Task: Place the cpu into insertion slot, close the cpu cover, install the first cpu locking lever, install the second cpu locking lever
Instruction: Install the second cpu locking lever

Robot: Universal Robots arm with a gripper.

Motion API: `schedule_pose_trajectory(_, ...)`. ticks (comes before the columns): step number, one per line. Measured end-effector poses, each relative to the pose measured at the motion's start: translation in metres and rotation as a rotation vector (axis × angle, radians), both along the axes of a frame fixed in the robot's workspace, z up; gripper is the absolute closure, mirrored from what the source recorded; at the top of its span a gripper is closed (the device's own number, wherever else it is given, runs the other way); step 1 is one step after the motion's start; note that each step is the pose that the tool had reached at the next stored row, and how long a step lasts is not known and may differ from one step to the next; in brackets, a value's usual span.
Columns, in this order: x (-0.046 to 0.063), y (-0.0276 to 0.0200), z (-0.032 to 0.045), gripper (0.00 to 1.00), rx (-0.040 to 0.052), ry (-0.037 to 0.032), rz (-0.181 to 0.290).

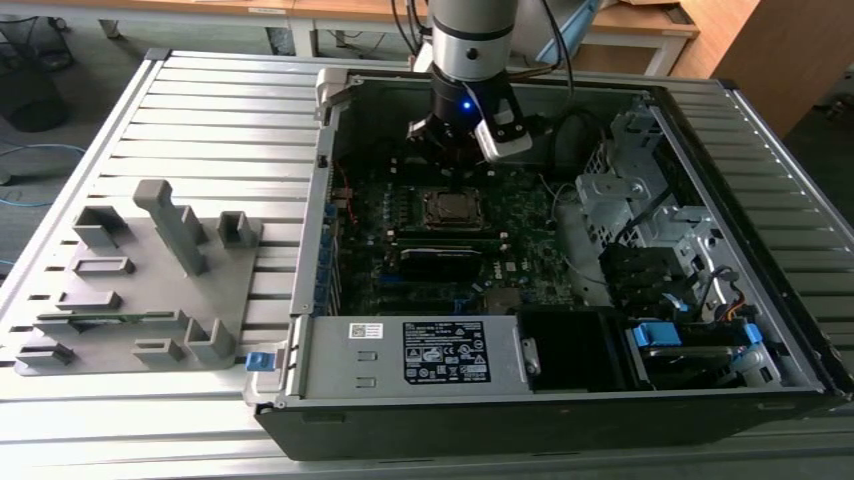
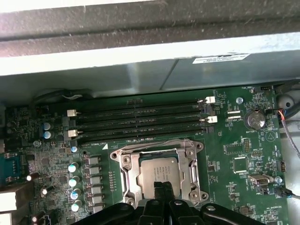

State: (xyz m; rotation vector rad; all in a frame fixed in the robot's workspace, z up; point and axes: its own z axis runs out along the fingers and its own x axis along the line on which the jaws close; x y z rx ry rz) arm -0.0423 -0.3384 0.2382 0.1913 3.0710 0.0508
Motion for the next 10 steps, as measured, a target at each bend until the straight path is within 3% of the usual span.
schedule_pose_trajectory(4,0.0,-0.0031,0.0,0.89,-0.0001,0.0,0.0)
schedule_pose_trajectory(10,0.0,-0.0122,0.0,0.89,-0.0001,0.0001,0.0)
